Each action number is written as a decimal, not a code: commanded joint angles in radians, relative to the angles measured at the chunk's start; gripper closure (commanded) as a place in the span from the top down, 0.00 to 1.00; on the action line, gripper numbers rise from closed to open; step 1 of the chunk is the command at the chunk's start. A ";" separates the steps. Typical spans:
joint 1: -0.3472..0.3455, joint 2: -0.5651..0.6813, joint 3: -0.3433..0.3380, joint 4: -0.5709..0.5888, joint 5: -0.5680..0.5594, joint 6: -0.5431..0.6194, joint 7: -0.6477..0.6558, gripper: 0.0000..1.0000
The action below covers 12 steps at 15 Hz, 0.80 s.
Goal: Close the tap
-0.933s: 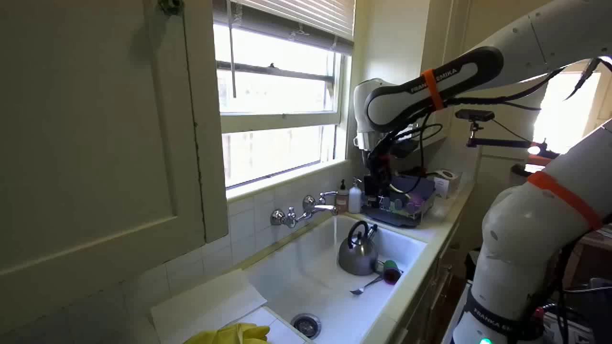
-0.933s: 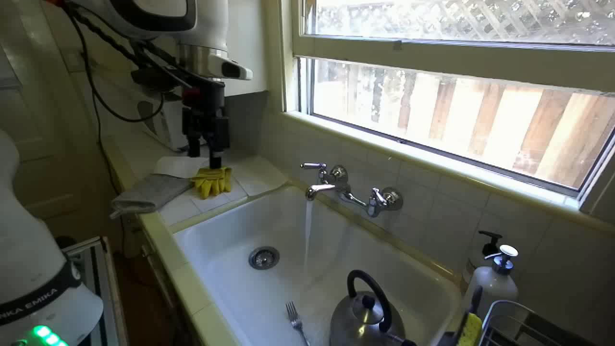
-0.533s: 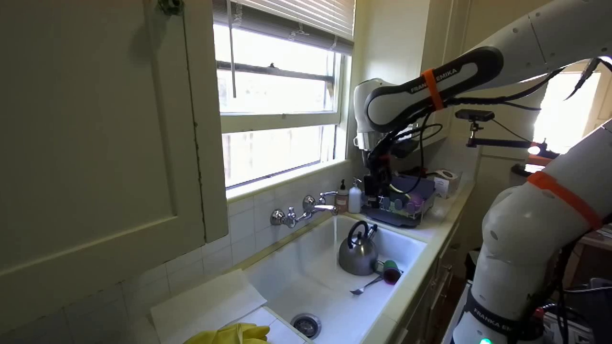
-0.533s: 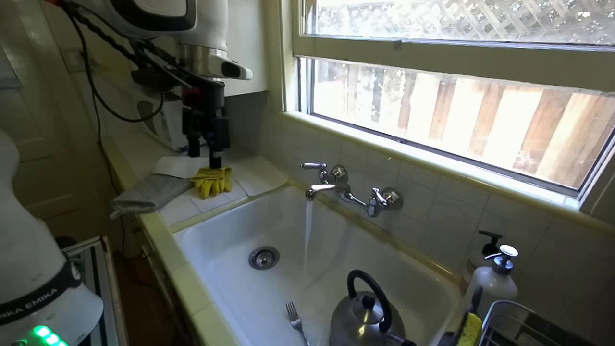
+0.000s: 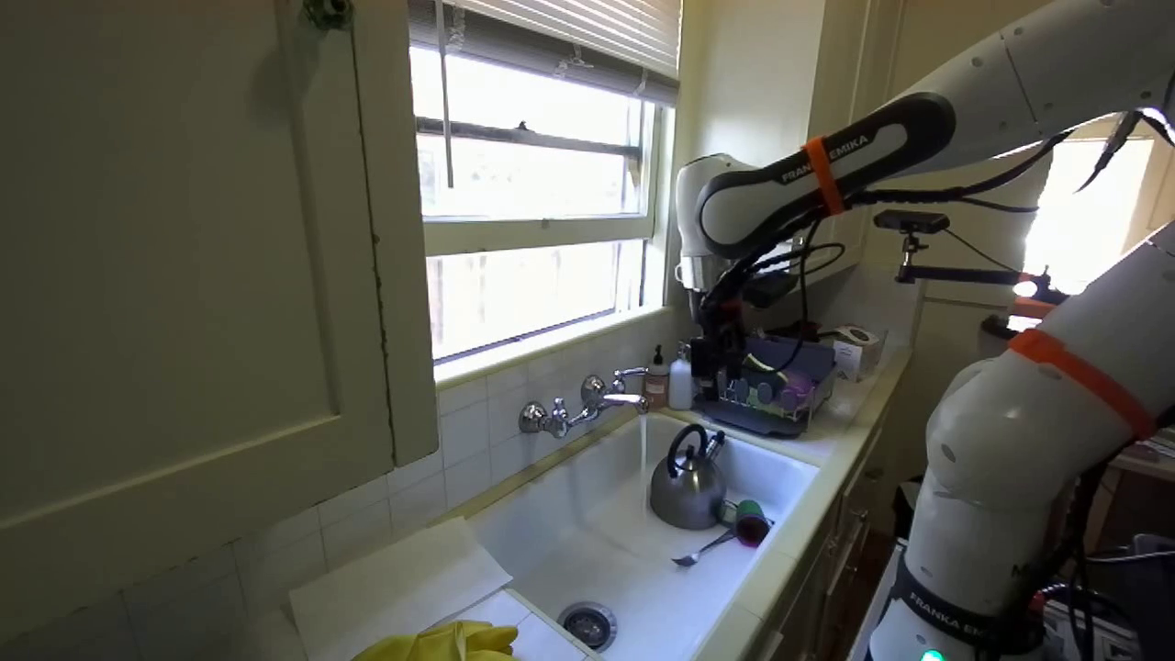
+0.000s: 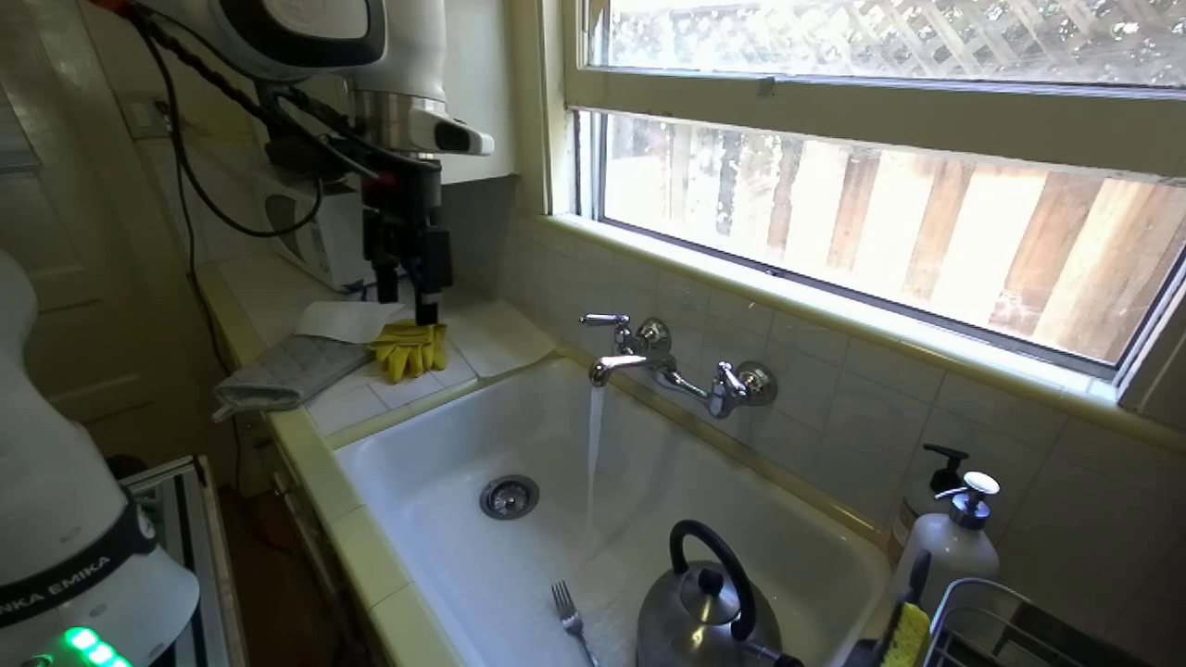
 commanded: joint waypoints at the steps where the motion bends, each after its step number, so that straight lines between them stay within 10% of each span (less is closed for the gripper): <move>1: 0.004 0.155 -0.005 0.055 0.006 0.134 0.025 1.00; 12: 0.025 0.593 0.000 0.325 0.102 0.425 -0.067 1.00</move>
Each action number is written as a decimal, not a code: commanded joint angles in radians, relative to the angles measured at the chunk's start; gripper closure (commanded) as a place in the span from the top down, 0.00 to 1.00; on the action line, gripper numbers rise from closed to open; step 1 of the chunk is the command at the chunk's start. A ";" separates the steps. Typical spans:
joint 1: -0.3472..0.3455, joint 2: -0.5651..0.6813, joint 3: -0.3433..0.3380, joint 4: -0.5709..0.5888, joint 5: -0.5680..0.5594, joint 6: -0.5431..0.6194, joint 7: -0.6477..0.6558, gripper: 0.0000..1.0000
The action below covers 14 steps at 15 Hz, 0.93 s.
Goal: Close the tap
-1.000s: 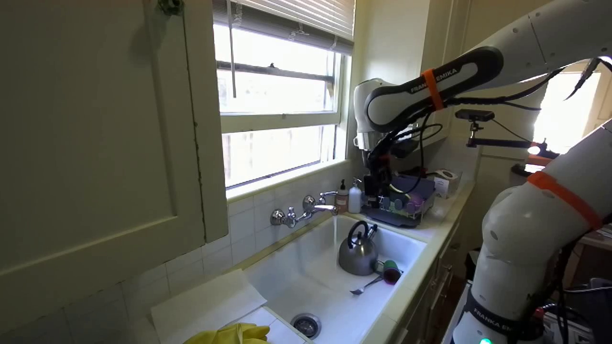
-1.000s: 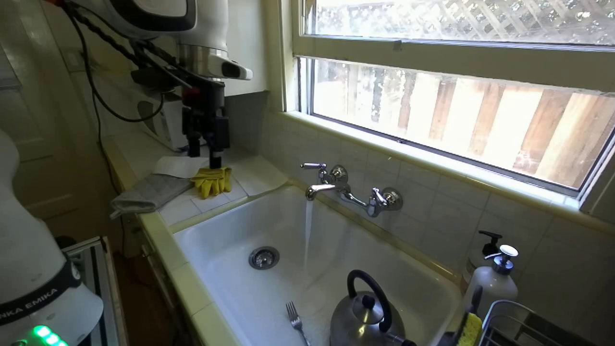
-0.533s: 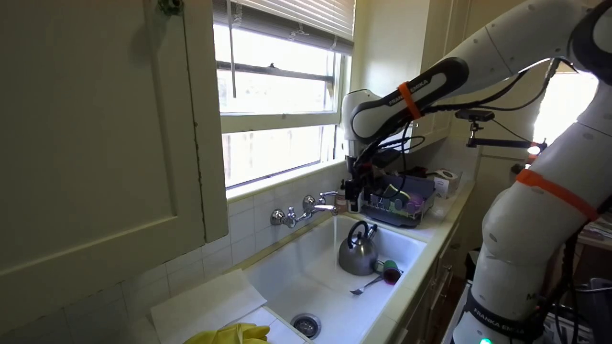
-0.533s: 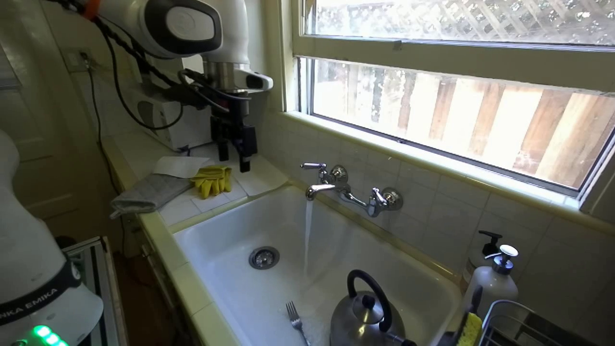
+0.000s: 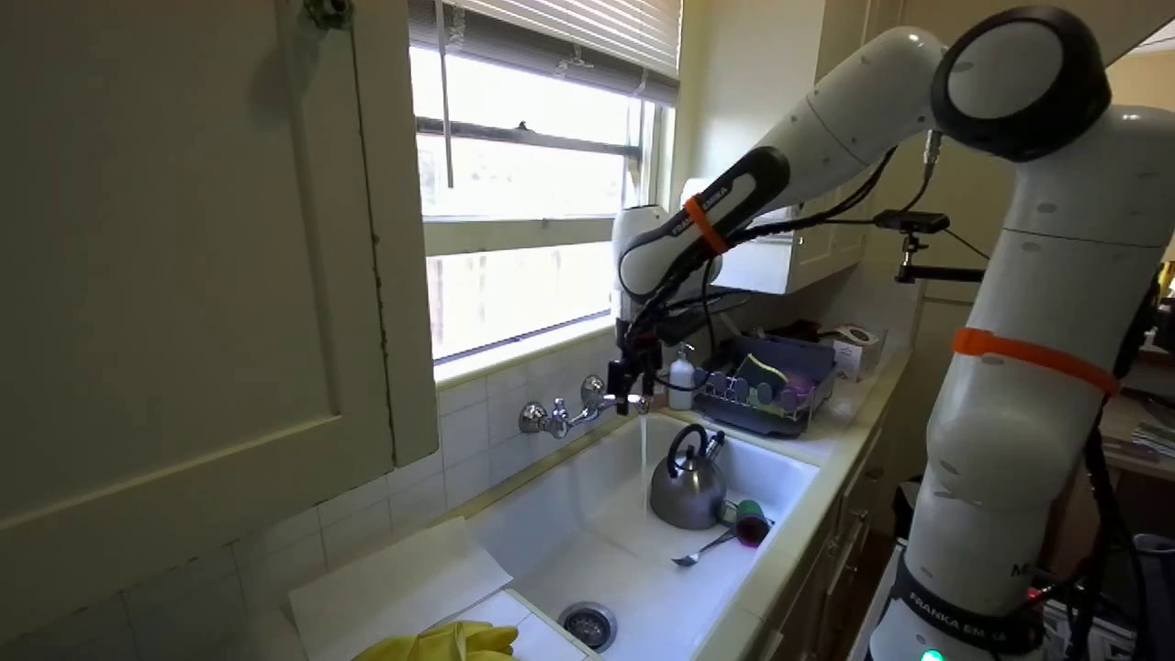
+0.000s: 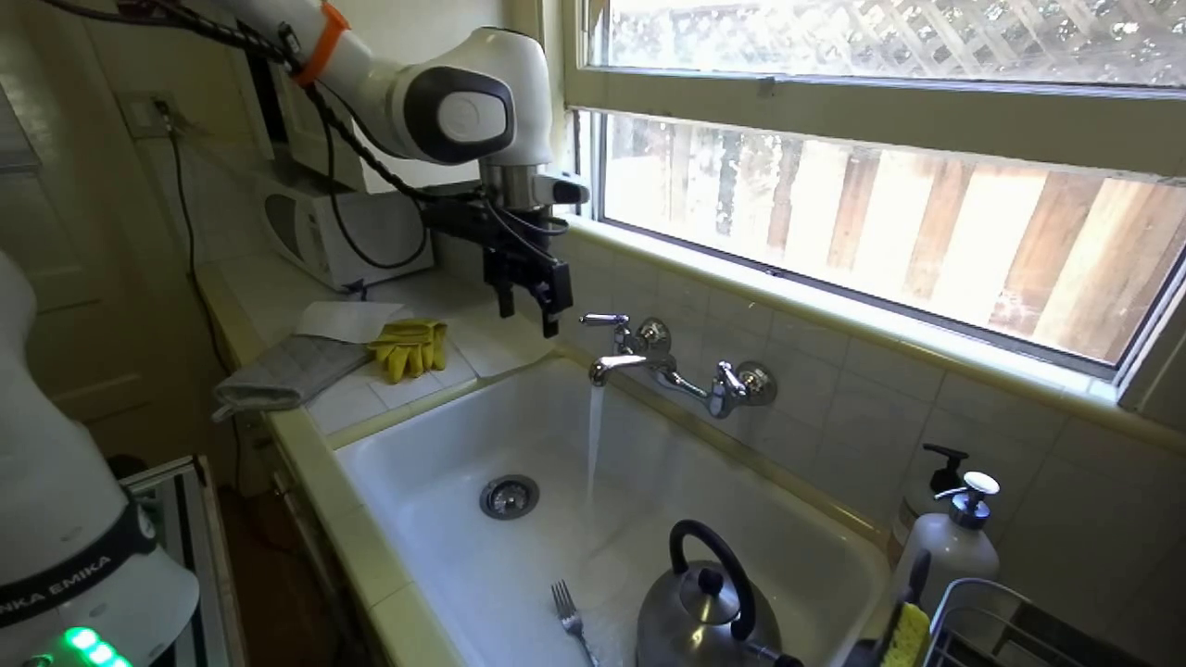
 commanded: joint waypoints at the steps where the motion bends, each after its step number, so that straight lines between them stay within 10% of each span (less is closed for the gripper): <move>1: 0.010 0.139 0.004 0.117 0.068 0.035 -0.050 1.00; 14: 0.007 0.244 0.027 0.218 0.071 0.065 -0.045 1.00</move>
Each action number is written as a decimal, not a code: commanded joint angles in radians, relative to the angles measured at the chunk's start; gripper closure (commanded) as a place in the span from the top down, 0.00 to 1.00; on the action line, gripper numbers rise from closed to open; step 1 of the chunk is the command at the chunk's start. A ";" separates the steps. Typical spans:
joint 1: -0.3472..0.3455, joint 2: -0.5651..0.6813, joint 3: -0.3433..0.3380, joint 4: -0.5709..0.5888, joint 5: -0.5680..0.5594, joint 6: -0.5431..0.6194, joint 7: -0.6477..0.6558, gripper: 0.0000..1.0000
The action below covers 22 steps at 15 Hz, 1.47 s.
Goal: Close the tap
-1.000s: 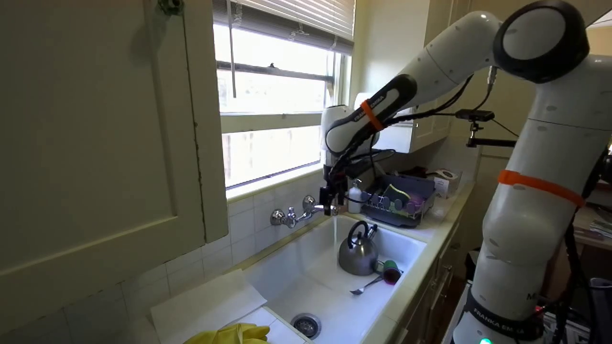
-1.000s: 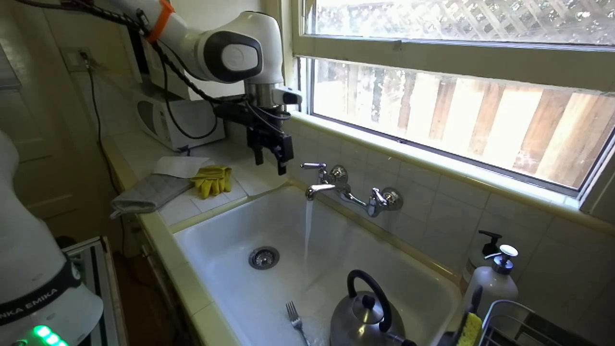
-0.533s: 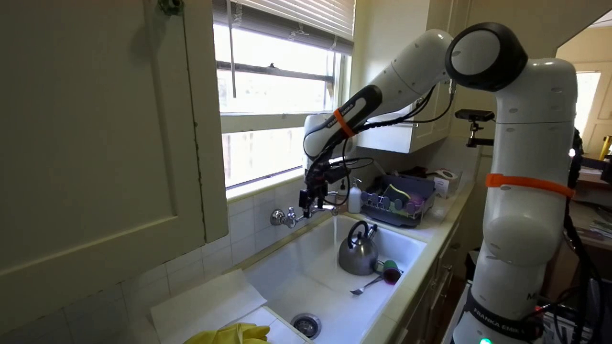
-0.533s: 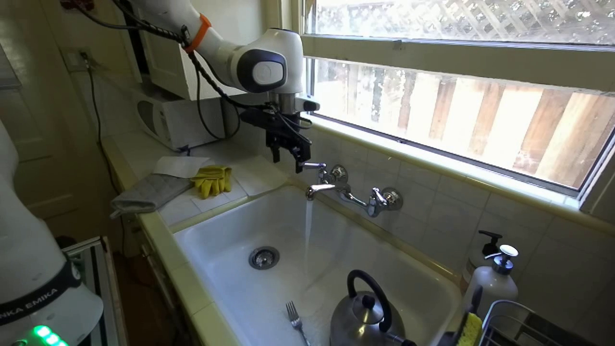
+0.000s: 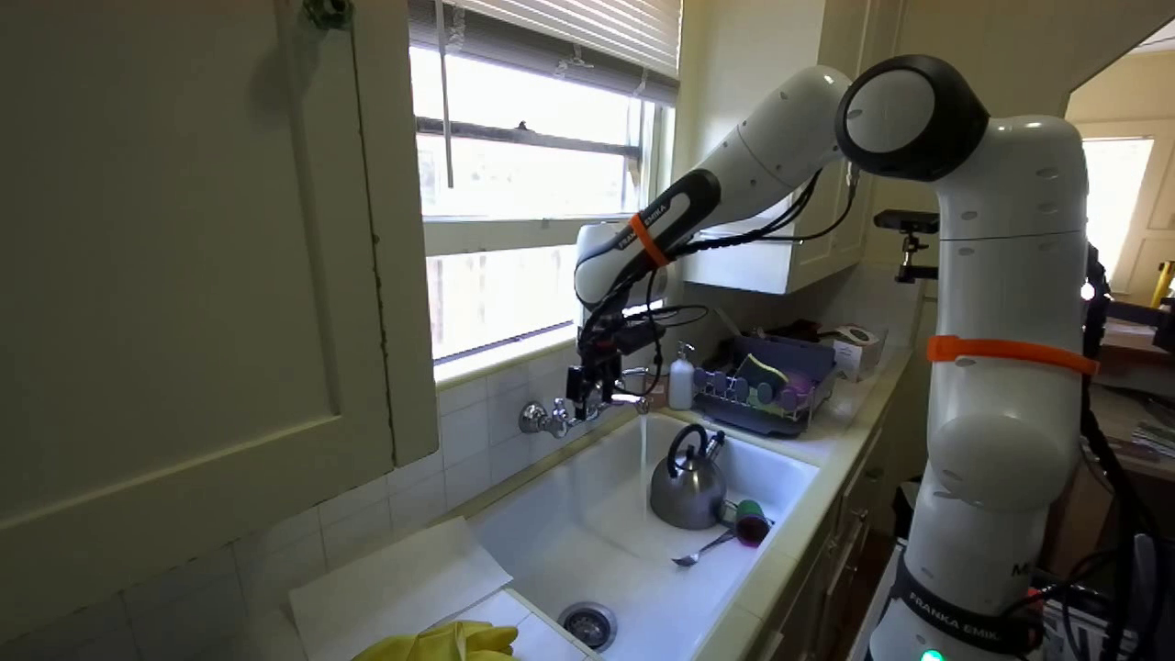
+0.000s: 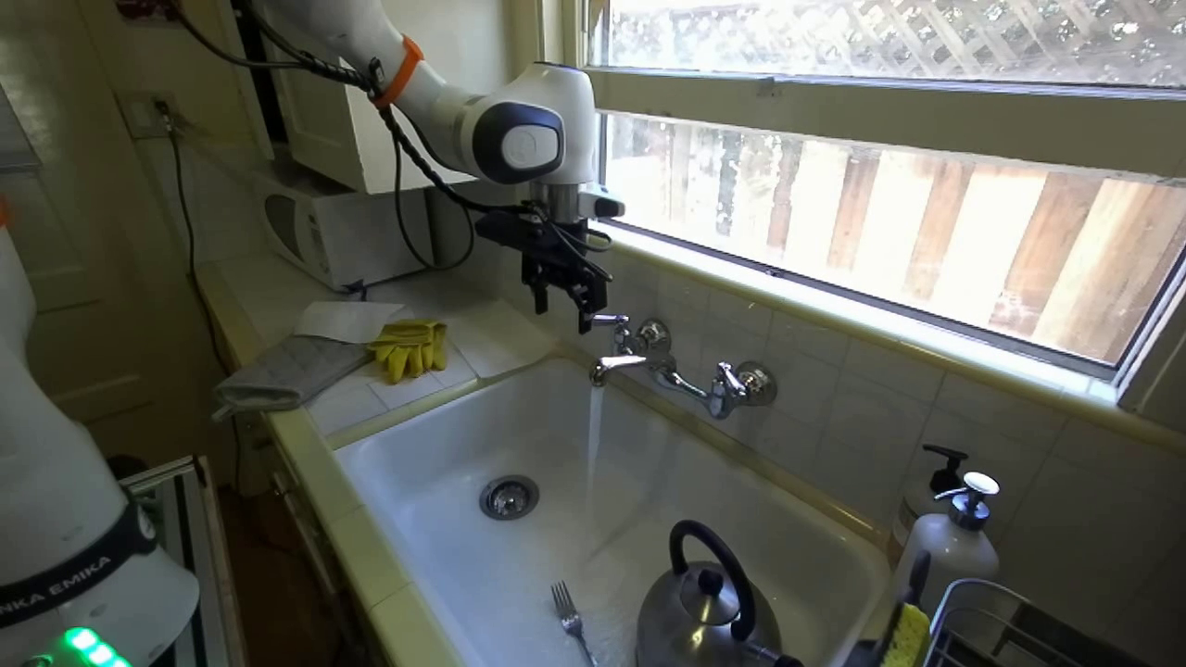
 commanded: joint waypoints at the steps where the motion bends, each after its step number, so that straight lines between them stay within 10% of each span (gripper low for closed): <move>1: -0.002 0.021 0.010 0.009 0.009 0.042 -0.012 1.00; 22: -0.012 0.220 0.095 0.169 0.033 0.092 -0.243 1.00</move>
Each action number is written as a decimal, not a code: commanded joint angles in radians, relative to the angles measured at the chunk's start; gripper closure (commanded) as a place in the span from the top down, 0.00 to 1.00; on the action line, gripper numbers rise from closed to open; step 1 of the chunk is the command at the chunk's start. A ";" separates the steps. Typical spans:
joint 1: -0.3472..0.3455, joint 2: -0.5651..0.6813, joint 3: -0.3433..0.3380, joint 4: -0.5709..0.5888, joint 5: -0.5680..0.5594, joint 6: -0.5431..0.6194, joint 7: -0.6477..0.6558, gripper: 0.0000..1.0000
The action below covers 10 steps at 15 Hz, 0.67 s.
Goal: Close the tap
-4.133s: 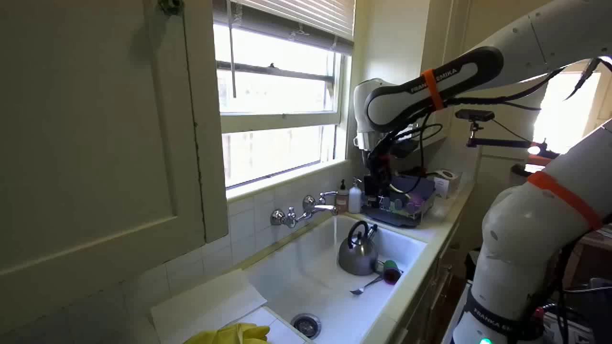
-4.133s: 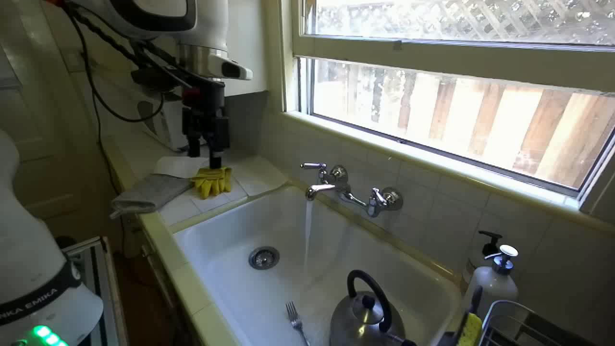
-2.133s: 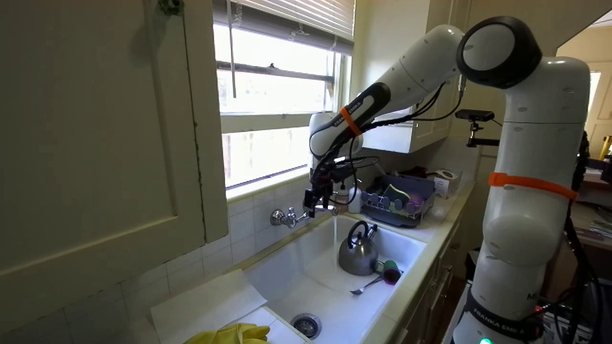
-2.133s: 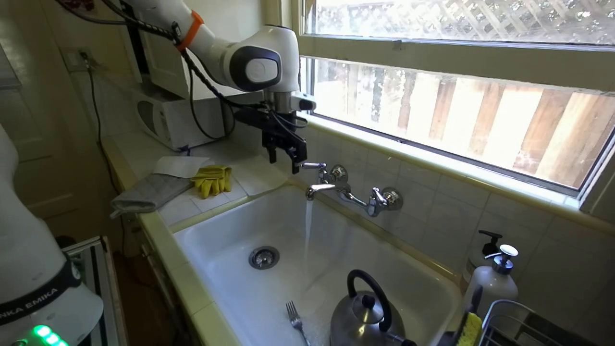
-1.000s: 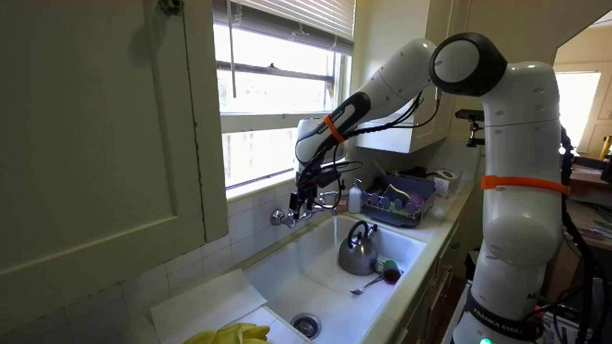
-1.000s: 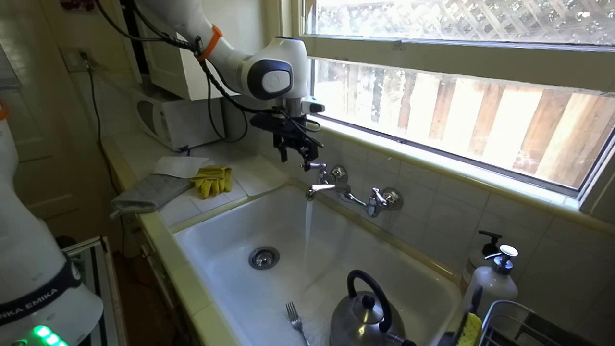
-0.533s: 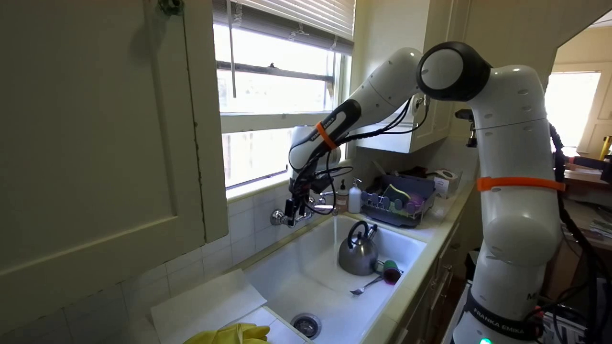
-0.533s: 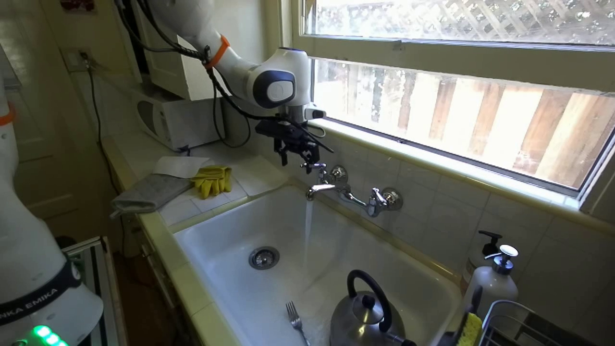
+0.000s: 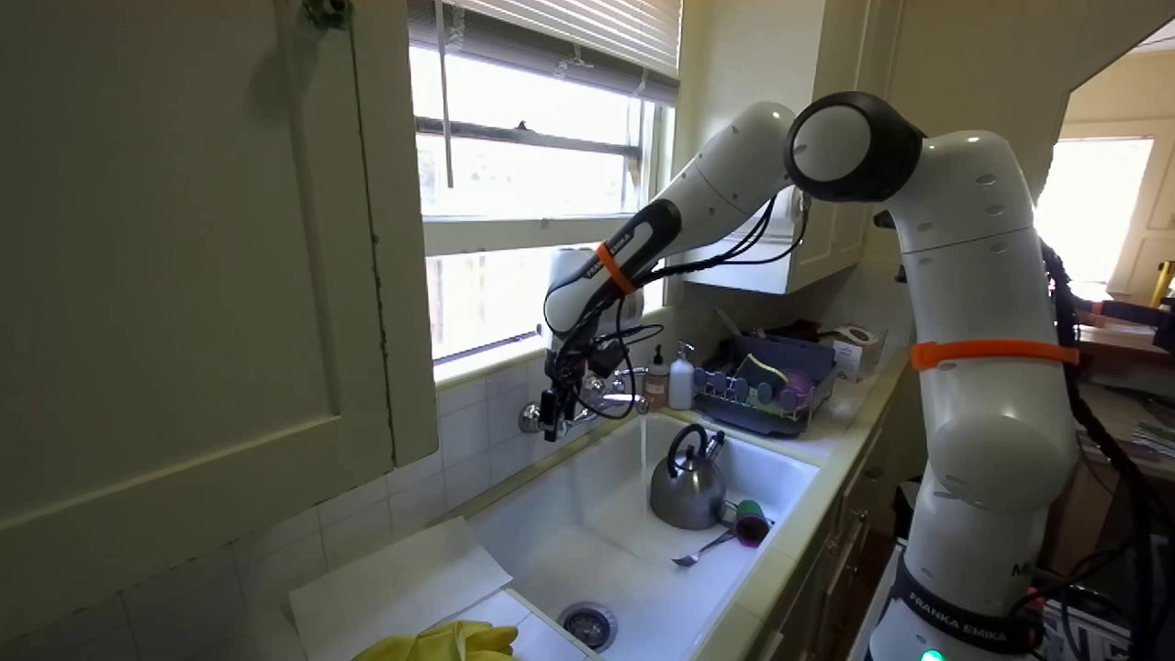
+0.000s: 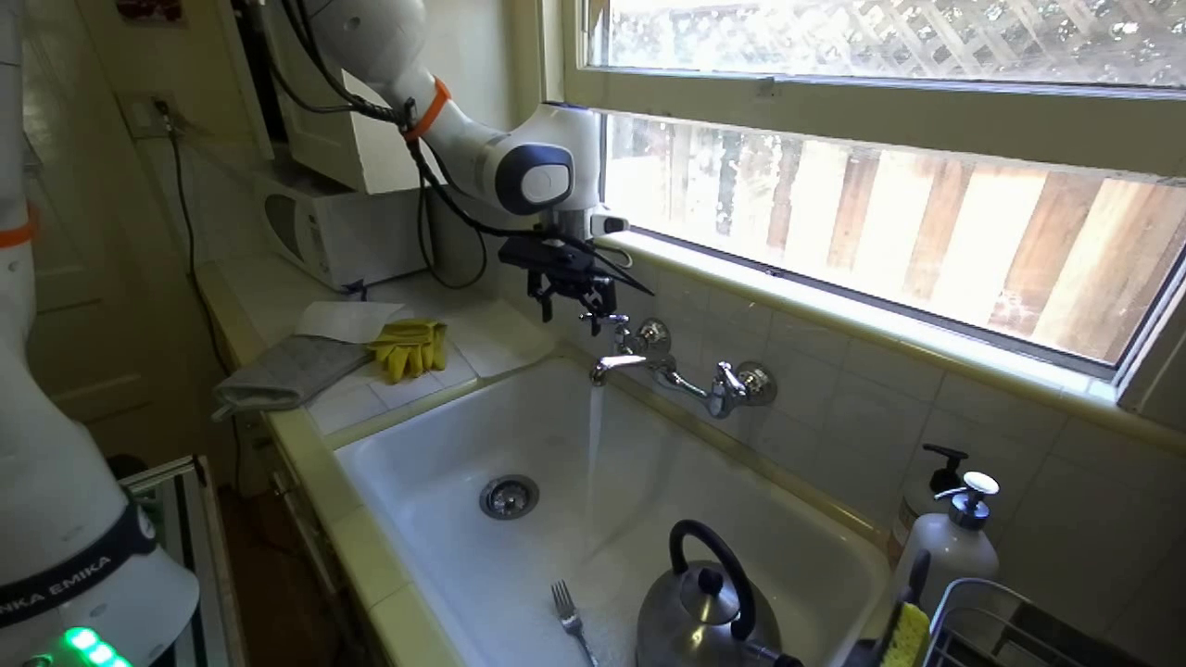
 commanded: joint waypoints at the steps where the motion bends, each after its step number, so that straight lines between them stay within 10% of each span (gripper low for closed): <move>1: -0.006 0.050 0.031 0.066 0.011 -0.019 -0.036 1.00; 10: 0.067 0.143 0.000 0.207 -0.112 -0.012 0.164 1.00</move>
